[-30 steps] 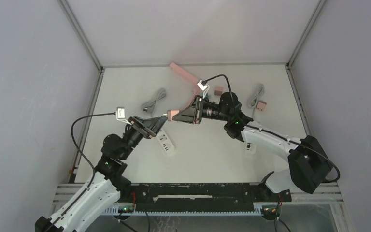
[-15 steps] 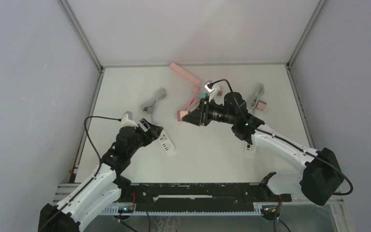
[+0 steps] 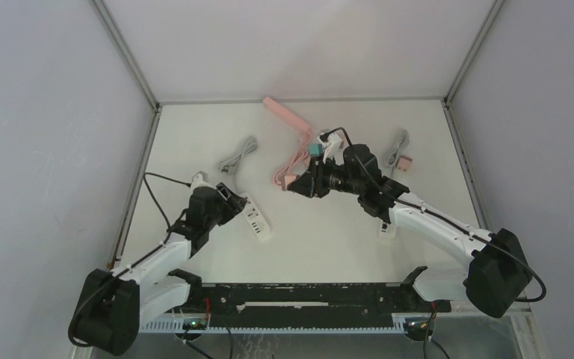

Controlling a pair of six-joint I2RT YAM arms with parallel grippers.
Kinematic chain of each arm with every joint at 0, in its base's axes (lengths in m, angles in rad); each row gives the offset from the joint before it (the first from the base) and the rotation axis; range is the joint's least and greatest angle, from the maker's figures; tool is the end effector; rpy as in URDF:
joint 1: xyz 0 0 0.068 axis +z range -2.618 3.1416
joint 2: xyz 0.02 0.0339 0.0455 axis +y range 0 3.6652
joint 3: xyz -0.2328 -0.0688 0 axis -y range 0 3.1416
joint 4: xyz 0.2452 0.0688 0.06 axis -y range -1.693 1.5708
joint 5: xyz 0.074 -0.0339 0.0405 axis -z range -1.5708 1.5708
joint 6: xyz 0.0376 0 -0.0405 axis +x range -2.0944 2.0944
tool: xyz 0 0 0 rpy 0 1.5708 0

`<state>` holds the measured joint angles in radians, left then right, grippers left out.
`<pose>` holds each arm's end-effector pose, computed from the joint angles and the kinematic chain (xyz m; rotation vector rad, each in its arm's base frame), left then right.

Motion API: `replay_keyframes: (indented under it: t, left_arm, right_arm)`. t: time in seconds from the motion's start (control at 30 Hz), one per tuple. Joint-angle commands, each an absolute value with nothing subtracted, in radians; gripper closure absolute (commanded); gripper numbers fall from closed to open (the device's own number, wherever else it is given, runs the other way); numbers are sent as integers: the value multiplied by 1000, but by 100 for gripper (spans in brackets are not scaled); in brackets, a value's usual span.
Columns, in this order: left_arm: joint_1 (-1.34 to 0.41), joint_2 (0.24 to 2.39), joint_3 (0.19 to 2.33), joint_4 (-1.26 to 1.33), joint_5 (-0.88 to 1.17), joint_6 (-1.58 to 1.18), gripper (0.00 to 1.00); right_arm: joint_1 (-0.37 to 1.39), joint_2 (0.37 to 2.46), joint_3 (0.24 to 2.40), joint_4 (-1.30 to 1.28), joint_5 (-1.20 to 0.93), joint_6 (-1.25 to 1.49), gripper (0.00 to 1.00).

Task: Insert the plug
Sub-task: Adjust the socket at the center of the board.

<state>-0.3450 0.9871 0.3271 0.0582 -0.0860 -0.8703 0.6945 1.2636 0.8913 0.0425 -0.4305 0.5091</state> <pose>0.2026 -0.0694 0.1417 -0.6285 2.1429 -0.5921 0.2221 0.2054 0.2671 -0.5061 2.0011 1.1927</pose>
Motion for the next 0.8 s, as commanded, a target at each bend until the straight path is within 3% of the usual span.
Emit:
replay_keyframes:
  t: [0.0, 0.27, 0.5, 0.77]
  left_arm:
    - [-319, 1072, 343, 175, -7, -836, 39]
    - [-321, 1183, 342, 235, 43, -820, 49]
    - [-327, 1292, 336, 313, 178, -823, 78]
    - [-399, 1279, 277, 350, 211, -846, 79]
  right_arm:
    - [698, 1233, 930, 34, -389, 464, 100]
    - [706, 1215, 930, 12, -361, 431, 100]
    - [726, 1240, 963, -27, -343, 407, 100]
    - [773, 1277, 1038, -155, -246, 339, 100]
